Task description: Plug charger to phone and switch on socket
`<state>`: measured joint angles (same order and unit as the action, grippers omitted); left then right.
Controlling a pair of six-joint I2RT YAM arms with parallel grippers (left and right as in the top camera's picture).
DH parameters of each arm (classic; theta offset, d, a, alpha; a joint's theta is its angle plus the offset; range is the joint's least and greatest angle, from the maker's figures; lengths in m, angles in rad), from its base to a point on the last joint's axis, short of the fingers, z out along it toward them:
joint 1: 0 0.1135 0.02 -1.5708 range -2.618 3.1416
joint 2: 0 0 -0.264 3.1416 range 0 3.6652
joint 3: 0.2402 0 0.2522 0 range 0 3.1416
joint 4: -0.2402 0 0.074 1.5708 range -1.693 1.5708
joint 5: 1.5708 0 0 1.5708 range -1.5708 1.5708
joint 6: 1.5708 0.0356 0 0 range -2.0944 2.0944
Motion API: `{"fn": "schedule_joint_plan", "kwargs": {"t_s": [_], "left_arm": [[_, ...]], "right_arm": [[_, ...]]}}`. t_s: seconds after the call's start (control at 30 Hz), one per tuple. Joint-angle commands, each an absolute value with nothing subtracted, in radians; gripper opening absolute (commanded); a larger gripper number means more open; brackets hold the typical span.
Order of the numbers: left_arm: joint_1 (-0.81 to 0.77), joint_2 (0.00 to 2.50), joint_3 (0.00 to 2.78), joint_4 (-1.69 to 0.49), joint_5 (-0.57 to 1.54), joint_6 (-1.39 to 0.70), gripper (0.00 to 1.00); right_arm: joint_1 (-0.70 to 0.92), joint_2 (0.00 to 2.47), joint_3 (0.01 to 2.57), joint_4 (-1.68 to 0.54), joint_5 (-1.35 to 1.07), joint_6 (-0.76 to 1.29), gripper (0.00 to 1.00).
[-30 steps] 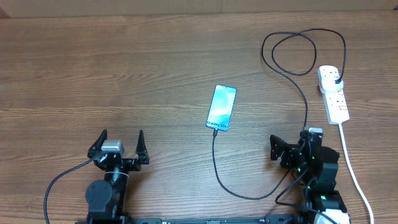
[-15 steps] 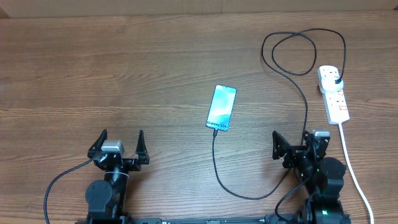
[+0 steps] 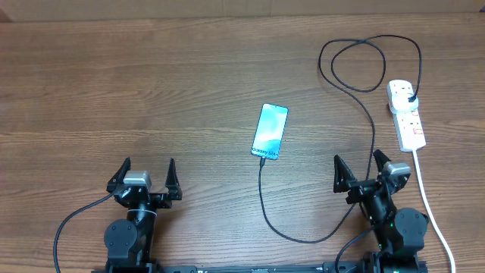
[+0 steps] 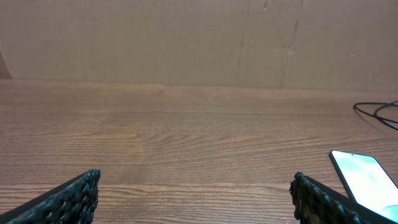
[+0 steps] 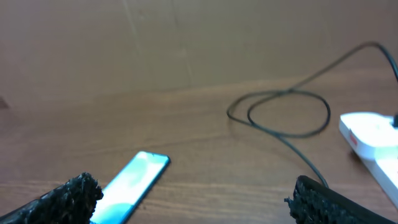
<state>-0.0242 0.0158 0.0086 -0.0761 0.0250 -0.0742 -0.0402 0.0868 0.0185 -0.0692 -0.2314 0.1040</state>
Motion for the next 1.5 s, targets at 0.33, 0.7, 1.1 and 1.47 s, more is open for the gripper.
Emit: {"fn": "schedule_joint_plan", "kwargs": {"t_s": [0.33, 0.7, 1.1, 1.47], "left_arm": [[-0.018, 0.004, 0.005, -0.078, 0.018, -0.059, 0.99], [-0.018, 0.004, 0.005, -0.078, 0.018, -0.059, 1.00], [-0.018, 0.005, 0.005, -0.078, 0.018, -0.059, 0.99], [-0.018, 0.008, 0.005, -0.078, 0.019, -0.059, 1.00]], "right_arm": [[-0.034, 0.002, 0.008, -0.063, -0.226, 0.103, 1.00], [-0.034, 0.003, 0.008, -0.062, -0.226, 0.103, 1.00], [-0.034, 0.003, 0.008, -0.062, -0.226, 0.103, 1.00], [-0.034, 0.003, 0.008, -0.062, -0.226, 0.103, 1.00]]}}
